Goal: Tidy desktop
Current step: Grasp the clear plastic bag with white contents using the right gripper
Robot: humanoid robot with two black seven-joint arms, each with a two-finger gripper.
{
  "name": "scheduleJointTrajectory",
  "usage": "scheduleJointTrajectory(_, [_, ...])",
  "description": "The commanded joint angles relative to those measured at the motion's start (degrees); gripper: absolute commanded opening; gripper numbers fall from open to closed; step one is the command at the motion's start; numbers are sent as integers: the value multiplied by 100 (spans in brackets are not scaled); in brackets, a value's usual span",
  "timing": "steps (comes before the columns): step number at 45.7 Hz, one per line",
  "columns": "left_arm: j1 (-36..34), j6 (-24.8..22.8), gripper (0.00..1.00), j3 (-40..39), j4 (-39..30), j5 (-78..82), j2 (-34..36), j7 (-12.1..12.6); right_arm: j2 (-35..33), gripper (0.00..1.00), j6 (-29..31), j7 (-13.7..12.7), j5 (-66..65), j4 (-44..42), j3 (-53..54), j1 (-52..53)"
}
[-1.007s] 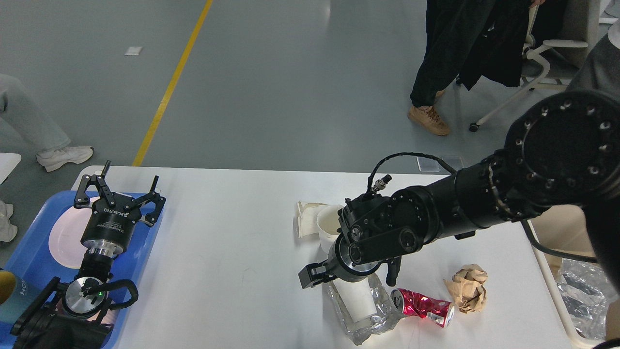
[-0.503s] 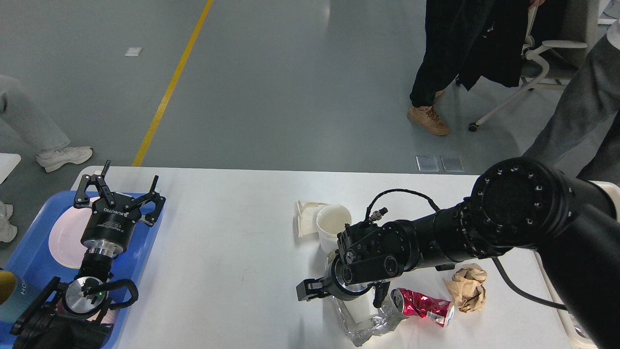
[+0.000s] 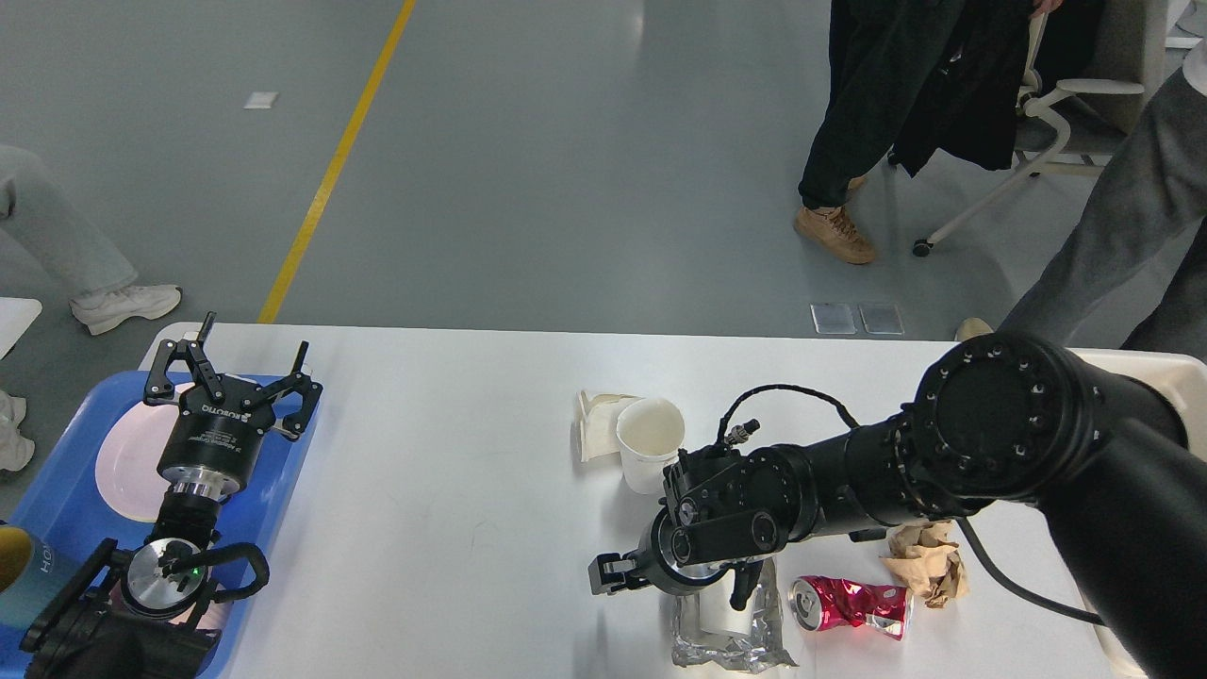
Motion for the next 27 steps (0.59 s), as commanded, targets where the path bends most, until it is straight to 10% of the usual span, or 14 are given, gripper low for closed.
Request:
scheduleJointTrajectory(1, [0, 1, 96, 0, 1, 0, 0, 5, 0, 83, -1, -1, -7, -156, -9, -142])
scheduleJointTrajectory(7, [0, 1, 96, 0, 1, 0, 0, -4, 9, 65, -1, -1, -7, -218, -26, -230])
scheduleJointTrajectory(17, [0, 1, 96, 0, 1, 0, 0, -4, 9, 0, 69, -9, 28, -218, -9, -222])
scheduleJointTrajectory(27, [0, 1, 96, 0, 1, 0, 0, -4, 9, 0, 87, -1, 72, -218, -9, -257])
